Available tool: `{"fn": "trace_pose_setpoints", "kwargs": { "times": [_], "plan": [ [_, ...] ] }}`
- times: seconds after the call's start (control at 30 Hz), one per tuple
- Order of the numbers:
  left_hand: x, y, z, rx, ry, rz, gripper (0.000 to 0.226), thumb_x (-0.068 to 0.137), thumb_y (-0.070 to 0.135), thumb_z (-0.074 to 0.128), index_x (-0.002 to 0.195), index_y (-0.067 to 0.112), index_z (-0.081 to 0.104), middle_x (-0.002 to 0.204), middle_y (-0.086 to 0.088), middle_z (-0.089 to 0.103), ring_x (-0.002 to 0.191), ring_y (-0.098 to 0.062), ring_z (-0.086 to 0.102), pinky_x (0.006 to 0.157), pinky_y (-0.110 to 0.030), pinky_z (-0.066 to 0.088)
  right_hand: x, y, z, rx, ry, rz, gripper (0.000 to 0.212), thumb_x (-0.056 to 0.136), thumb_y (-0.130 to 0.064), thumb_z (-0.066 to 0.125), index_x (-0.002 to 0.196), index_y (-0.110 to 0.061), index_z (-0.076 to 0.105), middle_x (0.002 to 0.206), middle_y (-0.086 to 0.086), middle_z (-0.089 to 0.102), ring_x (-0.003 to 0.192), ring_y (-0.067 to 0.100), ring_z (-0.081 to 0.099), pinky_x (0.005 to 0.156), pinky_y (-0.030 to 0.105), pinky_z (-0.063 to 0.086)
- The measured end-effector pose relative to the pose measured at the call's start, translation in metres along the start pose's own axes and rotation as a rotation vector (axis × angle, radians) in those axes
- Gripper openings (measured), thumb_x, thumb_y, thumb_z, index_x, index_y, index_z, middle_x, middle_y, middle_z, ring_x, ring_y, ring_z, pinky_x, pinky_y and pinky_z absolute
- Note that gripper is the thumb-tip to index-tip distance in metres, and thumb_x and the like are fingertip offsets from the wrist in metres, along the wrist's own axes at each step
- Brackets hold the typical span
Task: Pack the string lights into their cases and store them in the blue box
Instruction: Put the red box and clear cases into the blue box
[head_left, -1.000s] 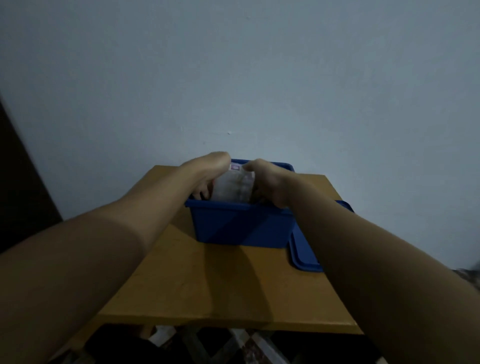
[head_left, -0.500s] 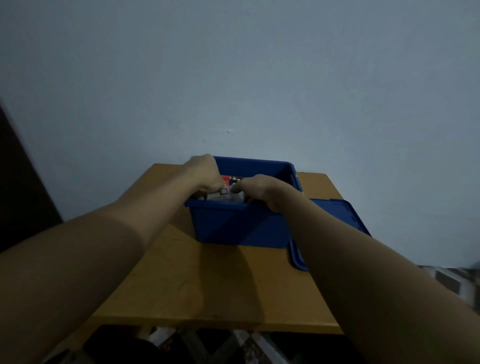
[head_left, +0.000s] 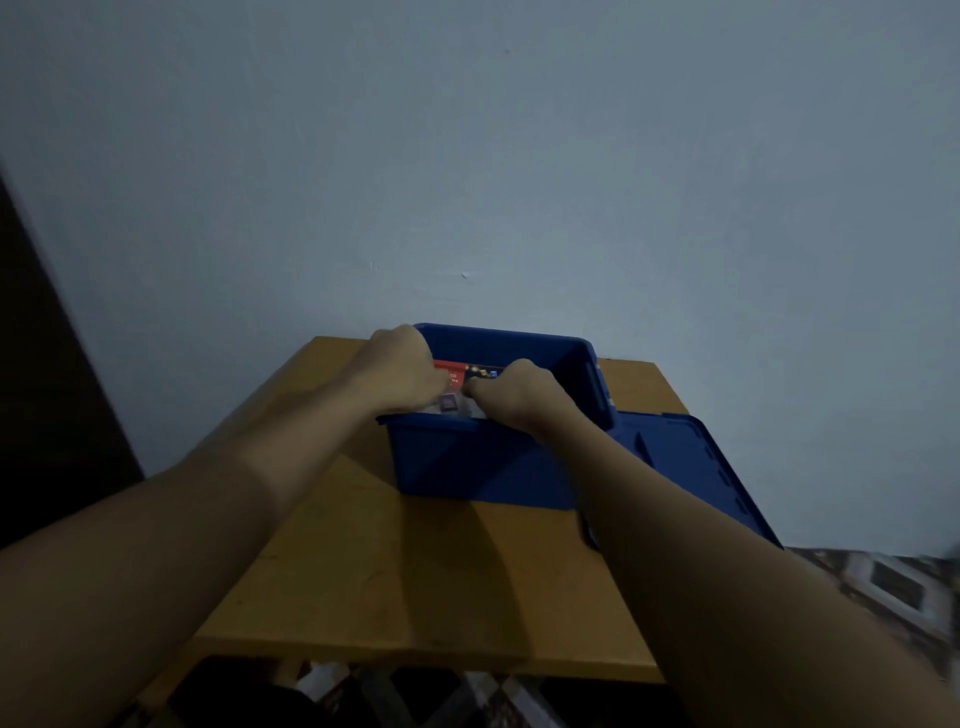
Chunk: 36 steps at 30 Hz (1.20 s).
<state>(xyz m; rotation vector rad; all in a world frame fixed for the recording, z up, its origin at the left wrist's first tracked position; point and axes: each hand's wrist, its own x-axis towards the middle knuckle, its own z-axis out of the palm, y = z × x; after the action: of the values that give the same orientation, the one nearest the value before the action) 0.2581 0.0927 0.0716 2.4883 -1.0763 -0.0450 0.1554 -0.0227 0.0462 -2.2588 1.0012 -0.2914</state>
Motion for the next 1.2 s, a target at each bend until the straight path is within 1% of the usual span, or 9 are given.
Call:
{"fn": "trace_pose_setpoints", "kwargs": {
  "times": [0.17, 0.27, 0.37, 0.5, 0.63, 0.77, 0.97, 1.07, 1.2],
  "plan": [
    [0.0, -0.009, -0.001, -0.552, 0.181, -0.177, 0.02, 0.092, 0.017, 0.054, 0.088, 0.006, 0.07, 0.076, -0.008, 0.07, 0.062, -0.021, 0.067, 0.062, -0.034, 0.059, -0.01, 0.002, 0.0, 0.084, 0.219, -0.043, 0.023, 0.091, -0.035, 0.056, 0.088, -0.011, 0.058, 0.083, 0.005, 0.065, 0.072, 0.023, 0.063, 0.055, 0.029, 0.042],
    [0.006, -0.014, 0.0, -0.725, 0.311, -0.257, 0.018, 0.09, 0.013, 0.049, 0.082, 0.007, 0.064, 0.075, -0.008, 0.065, 0.059, -0.025, 0.062, 0.054, -0.033, 0.052, -0.013, 0.005, -0.008, 0.197, 0.302, -0.116, 0.028, 0.09, -0.021, 0.055, 0.064, -0.012, 0.05, 0.059, 0.002, 0.055, 0.05, 0.017, 0.05, 0.048, 0.025, 0.036],
    [0.008, -0.015, 0.002, -0.687, 0.359, -0.228, 0.017, 0.091, 0.016, 0.049, 0.09, 0.012, 0.066, 0.086, -0.005, 0.068, 0.075, -0.026, 0.065, 0.059, -0.032, 0.048, -0.017, 0.012, -0.028, 0.135, 0.35, -0.131, 0.029, 0.089, -0.017, 0.053, 0.061, -0.009, 0.051, 0.054, 0.002, 0.05, 0.049, 0.018, 0.046, 0.052, 0.029, 0.038],
    [0.009, -0.013, 0.004, -0.544, 0.318, -0.149, 0.021, 0.097, 0.017, 0.049, 0.103, 0.012, 0.068, 0.101, -0.002, 0.069, 0.079, -0.016, 0.058, 0.057, -0.027, 0.041, -0.011, 0.031, -0.05, -0.138, 0.323, -0.058, 0.022, 0.089, -0.027, 0.051, 0.092, -0.008, 0.063, 0.091, 0.009, 0.063, 0.09, 0.032, 0.057, 0.078, 0.042, 0.052],
    [0.007, -0.013, 0.012, -0.335, 0.111, 0.011, 0.038, 0.1, 0.025, 0.051, 0.136, 0.014, 0.054, 0.116, 0.003, 0.056, 0.095, -0.011, 0.052, 0.073, -0.025, 0.042, -0.01, 0.048, -0.054, -0.221, 0.16, -0.012, 0.03, 0.092, -0.024, 0.052, 0.116, -0.01, 0.06, 0.12, 0.015, 0.063, 0.103, 0.034, 0.06, 0.083, 0.042, 0.053],
    [0.007, -0.02, 0.026, -0.278, -0.034, 0.01, 0.022, 0.095, 0.035, 0.051, 0.114, 0.023, 0.051, 0.113, 0.005, 0.061, 0.091, -0.013, 0.058, 0.086, -0.039, 0.051, -0.015, 0.057, -0.049, -0.203, 0.121, -0.039, 0.051, 0.097, -0.019, 0.051, 0.146, -0.004, 0.043, 0.157, 0.013, 0.038, 0.134, 0.034, 0.046, 0.104, 0.039, 0.041],
    [-0.006, -0.02, 0.03, -0.286, -0.01, 0.007, 0.031, 0.101, 0.034, 0.045, 0.127, 0.017, 0.051, 0.124, 0.003, 0.052, 0.101, -0.015, 0.051, 0.089, -0.037, 0.045, -0.029, 0.061, -0.05, -0.154, 0.132, -0.054, 0.055, 0.097, -0.011, 0.047, 0.15, -0.003, 0.04, 0.161, 0.01, 0.035, 0.138, 0.033, 0.042, 0.107, 0.038, 0.039],
    [-0.016, -0.026, 0.029, -0.285, -0.029, 0.001, 0.049, 0.091, 0.05, 0.044, 0.13, 0.021, 0.053, 0.142, 0.0, 0.051, 0.112, -0.021, 0.056, 0.087, -0.039, 0.047, -0.038, 0.065, -0.047, -0.158, 0.14, -0.067, 0.055, 0.099, -0.017, 0.048, 0.152, -0.006, 0.039, 0.165, 0.004, 0.027, 0.142, 0.032, 0.038, 0.109, 0.038, 0.038],
    [-0.033, -0.028, 0.032, -0.249, -0.032, -0.025, 0.065, 0.098, 0.049, 0.045, 0.154, 0.018, 0.034, 0.166, 0.005, 0.018, 0.147, -0.021, 0.029, 0.111, -0.039, 0.032, -0.056, 0.072, -0.043, -0.093, 0.165, -0.084, 0.057, 0.099, -0.019, 0.049, 0.154, -0.009, 0.038, 0.166, 0.003, 0.027, 0.147, 0.029, 0.032, 0.114, 0.04, 0.035]
  ]
}}
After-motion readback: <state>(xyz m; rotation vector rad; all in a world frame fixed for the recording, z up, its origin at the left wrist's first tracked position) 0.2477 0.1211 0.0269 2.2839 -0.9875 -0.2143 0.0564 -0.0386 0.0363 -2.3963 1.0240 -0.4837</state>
